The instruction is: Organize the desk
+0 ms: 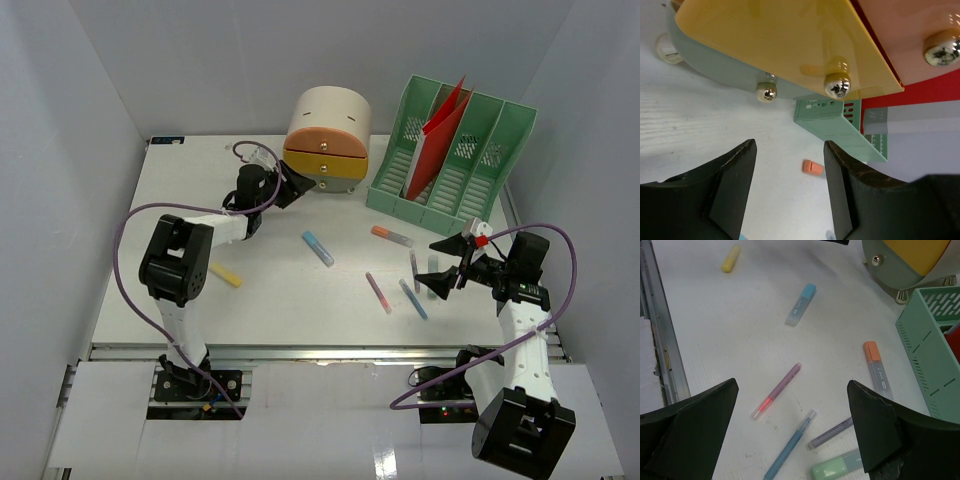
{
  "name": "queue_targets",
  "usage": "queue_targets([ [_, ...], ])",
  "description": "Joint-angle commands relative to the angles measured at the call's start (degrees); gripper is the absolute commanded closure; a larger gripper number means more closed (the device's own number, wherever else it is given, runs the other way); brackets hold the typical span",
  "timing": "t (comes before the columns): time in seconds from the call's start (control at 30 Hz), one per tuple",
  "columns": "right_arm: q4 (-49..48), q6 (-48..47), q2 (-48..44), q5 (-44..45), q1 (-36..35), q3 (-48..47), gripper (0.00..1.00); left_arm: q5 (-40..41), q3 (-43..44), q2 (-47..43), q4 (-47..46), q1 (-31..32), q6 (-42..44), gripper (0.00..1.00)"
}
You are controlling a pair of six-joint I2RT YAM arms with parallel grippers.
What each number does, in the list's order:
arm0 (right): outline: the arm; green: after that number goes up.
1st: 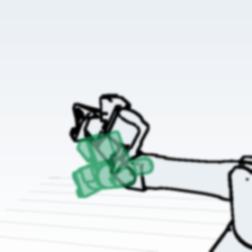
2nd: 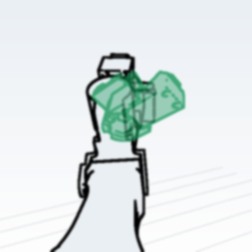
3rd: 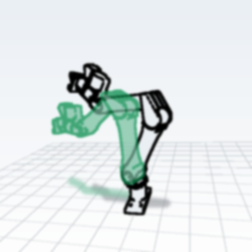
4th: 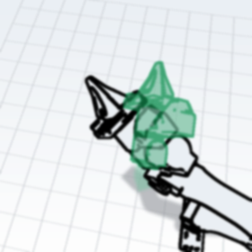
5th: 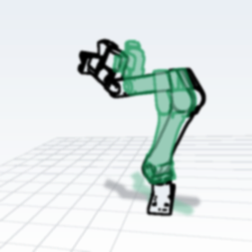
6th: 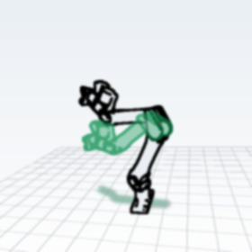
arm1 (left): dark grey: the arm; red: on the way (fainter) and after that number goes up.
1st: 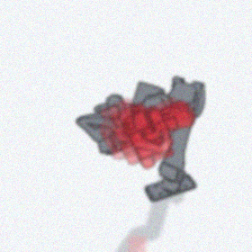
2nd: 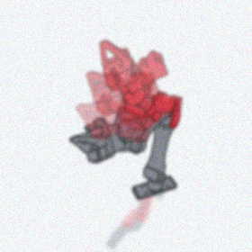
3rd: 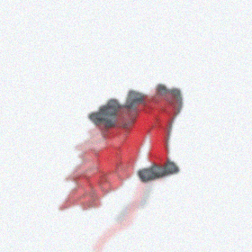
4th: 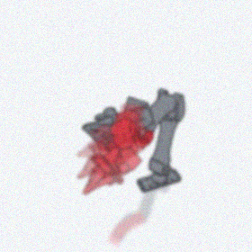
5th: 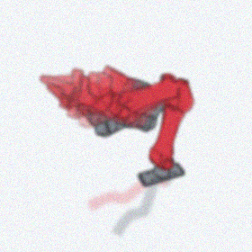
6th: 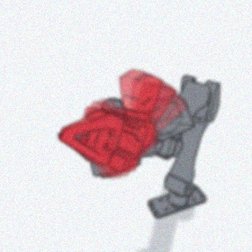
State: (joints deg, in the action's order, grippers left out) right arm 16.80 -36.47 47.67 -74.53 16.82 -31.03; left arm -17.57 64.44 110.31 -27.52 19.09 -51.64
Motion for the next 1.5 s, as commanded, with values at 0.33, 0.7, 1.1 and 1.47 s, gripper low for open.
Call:
queue_targets([
  [0.33,-0.60,0.79,-0.56,0.26,0.14,-1.67,0.04,-4.21,11.61,7.98,-7.62,1.42,-8.44,0.38],
  [0.7,-0.62,0.72,-0.88,0.86,0.22,-1.74,0.04,-1.46,16.77,11.76,-4.61,1.48,-12.09,0.46],
  [1.1,-0.56,0.61,-1.08,0.70,0.22,-1.67,0.04,-0.52,16.19,11.20,-3.84,1.48,-13.18,0.68],
  [1.47,-0.62,0.61,-1.19,0.29,0.23,-1.60,0.04,-3.72,-6.09,-4.16,-11.83,1.66,-9.42,0.78],
])
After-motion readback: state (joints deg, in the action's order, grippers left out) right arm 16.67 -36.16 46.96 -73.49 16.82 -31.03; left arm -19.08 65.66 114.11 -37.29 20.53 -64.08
